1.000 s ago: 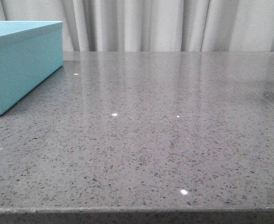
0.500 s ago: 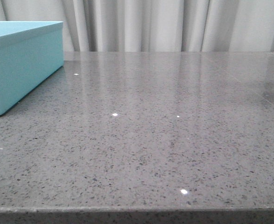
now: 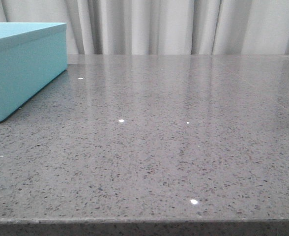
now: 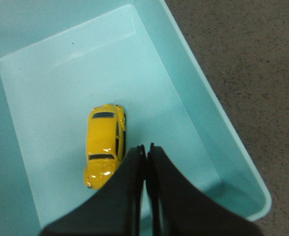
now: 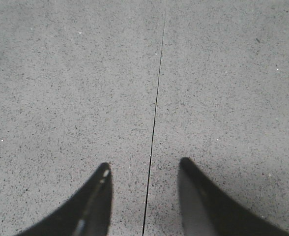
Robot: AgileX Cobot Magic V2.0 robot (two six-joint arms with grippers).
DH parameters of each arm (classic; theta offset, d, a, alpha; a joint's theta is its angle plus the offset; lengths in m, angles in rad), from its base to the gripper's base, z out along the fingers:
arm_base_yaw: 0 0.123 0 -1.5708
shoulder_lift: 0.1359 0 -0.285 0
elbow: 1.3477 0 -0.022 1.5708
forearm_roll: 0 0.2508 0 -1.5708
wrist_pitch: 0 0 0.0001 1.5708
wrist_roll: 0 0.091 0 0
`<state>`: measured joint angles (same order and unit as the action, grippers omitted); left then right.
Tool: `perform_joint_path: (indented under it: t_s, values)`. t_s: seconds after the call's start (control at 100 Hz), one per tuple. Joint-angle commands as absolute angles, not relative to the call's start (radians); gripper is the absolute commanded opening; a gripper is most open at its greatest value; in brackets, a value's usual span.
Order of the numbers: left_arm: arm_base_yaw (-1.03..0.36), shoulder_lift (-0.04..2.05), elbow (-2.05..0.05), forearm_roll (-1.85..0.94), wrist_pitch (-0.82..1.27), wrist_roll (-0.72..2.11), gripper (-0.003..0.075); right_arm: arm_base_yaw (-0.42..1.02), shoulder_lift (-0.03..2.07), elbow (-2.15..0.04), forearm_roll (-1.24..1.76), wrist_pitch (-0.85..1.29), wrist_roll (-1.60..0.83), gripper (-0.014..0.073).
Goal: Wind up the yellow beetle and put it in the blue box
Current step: 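Lower the car into the blue box and open the left gripper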
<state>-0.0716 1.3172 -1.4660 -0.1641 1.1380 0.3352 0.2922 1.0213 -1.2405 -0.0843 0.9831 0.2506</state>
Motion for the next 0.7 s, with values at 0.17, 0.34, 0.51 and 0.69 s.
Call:
perform_joint_path:
  t_s: [0.17, 0.34, 0.51, 0.69]
  values:
    - [-0.07, 1.095, -1.25, -0.233, 0.974, 0.326, -0.0019, 0.292, 0.852, -1.107, -0.097, 0.843, 0.24, 0.0043]
    - [-0.07, 0.941, -1.065, -0.241, 0.886, 0.326, -0.0019, 0.292, 0.762, -1.019, -0.098, 0.824, 0.239, -0.0064]
    - [-0.07, 0.759, -0.859, -0.273, 0.755, 0.326, -0.0019, 0.292, 0.673, -0.925, -0.098, 0.763, 0.239, -0.0069]
    - [-0.07, 0.568, -0.657, -0.288, 0.647, 0.326, -0.0019, 0.292, 0.571, -0.801, -0.098, 0.663, 0.239, -0.0069]
